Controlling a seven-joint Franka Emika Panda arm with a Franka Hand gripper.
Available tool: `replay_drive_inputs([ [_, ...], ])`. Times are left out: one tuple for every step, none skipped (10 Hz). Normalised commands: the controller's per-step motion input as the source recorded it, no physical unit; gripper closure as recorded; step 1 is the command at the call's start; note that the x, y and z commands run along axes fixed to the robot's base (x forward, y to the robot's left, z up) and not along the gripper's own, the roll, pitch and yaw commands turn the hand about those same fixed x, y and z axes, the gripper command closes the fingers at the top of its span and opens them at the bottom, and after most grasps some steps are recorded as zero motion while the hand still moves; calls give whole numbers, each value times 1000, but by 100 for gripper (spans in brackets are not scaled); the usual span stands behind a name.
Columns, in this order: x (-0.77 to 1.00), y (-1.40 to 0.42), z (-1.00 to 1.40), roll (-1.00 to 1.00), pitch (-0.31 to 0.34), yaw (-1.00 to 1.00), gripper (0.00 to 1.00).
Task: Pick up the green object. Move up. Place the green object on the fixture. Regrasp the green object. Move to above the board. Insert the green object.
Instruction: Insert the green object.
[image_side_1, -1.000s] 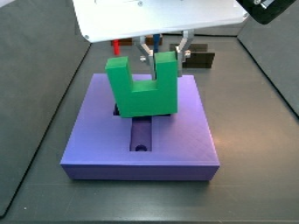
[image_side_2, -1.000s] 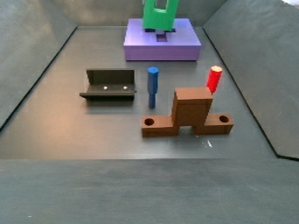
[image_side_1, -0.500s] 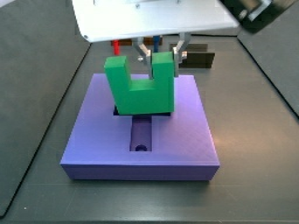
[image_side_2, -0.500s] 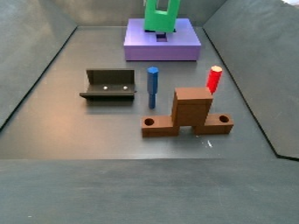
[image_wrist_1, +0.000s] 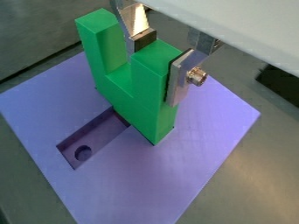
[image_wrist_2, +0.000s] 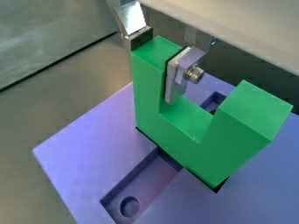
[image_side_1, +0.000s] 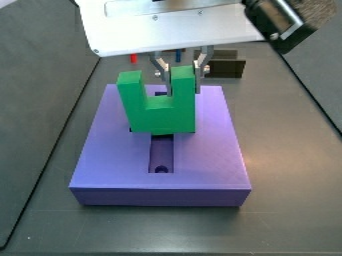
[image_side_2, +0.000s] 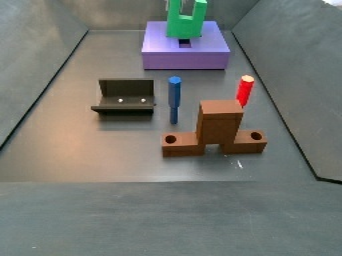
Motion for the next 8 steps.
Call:
replay_drive_inputs([
  [60,-46,-206,67,0,657,100],
  [89,0,-277,0,43,174,100],
  [0,9,-220,31,111,-206,100],
  [0,37,-197,13,121,-369,100],
  [-63,71,-189,0,104,-377,100],
  [-240,123,-180,-19,7,-180,100],
  [-320,94,-157,-7,0,-117,100],
  [-246,29,-146,0,0,-69,100],
])
